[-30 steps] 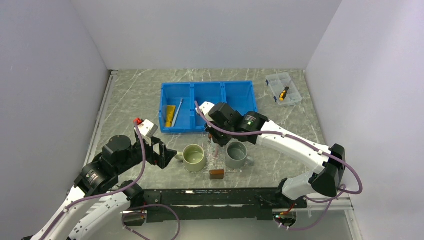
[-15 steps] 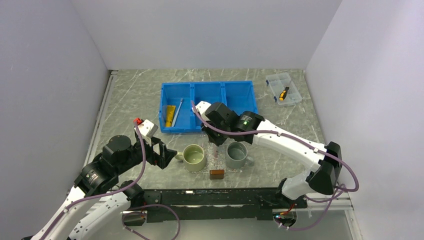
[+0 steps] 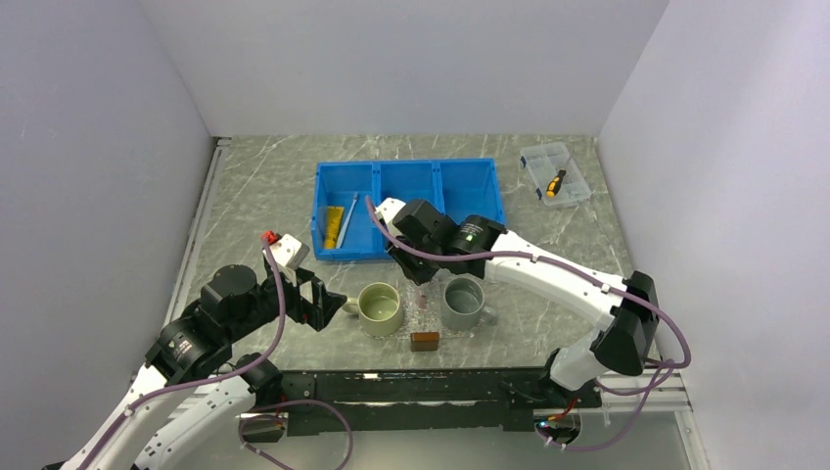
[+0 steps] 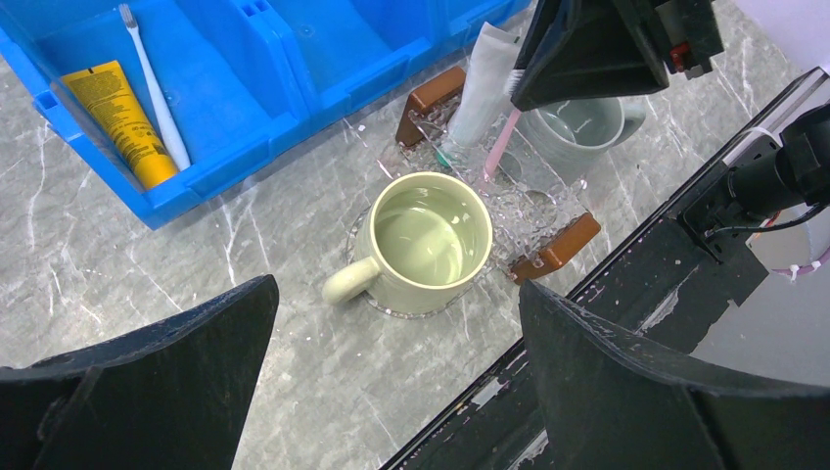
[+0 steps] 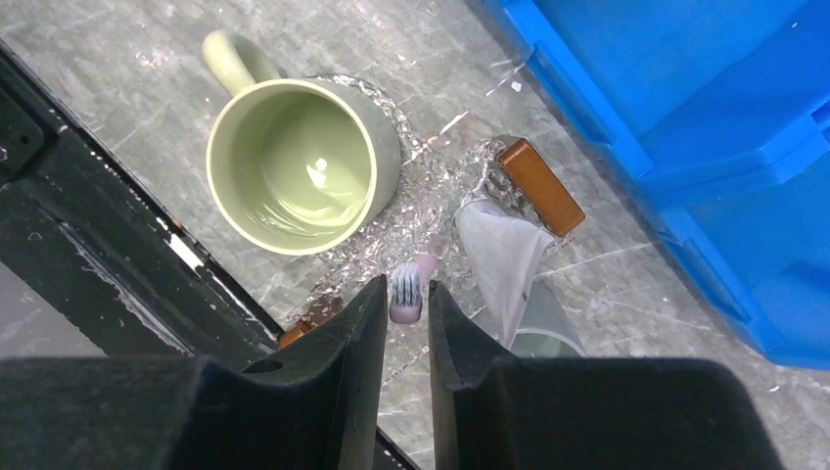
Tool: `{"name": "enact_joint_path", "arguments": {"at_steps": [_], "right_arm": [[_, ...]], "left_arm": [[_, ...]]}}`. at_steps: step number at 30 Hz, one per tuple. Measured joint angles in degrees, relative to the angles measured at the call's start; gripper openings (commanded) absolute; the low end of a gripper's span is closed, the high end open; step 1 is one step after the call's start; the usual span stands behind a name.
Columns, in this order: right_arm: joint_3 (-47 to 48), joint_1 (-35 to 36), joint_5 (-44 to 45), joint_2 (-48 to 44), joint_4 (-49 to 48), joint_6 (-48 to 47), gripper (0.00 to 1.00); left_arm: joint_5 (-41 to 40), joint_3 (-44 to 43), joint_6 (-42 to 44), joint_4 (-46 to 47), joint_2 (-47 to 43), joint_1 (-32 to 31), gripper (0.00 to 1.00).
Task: Prepare toiletry sets of a toothbrush and toothpaste on the tray
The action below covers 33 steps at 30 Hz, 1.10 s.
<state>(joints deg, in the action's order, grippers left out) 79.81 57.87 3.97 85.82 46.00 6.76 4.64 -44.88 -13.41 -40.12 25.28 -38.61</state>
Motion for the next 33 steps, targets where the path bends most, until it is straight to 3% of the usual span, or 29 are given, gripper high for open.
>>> {"name": "enact_joint_path", "arguments": {"at_steps": [11, 23, 33], "right_arm": [[0.4, 0.0, 1.4, 0.9, 0.4, 0.3, 0.33], [3.0, 0.0, 3.3, 0.9, 0.2, 0.3, 0.50], [6.7, 0.0, 6.2, 0.0, -1.0, 0.3, 0.55]], "left_arm": [[0.0, 0.0, 0.0, 0.0, 0.0, 0.0, 0.99], [0.0, 0.0, 0.0, 0.0, 0.0, 0.0, 0.99], [-2.0, -0.2, -1.2, -0.2, 2.9, 0.0, 1.00]]}}
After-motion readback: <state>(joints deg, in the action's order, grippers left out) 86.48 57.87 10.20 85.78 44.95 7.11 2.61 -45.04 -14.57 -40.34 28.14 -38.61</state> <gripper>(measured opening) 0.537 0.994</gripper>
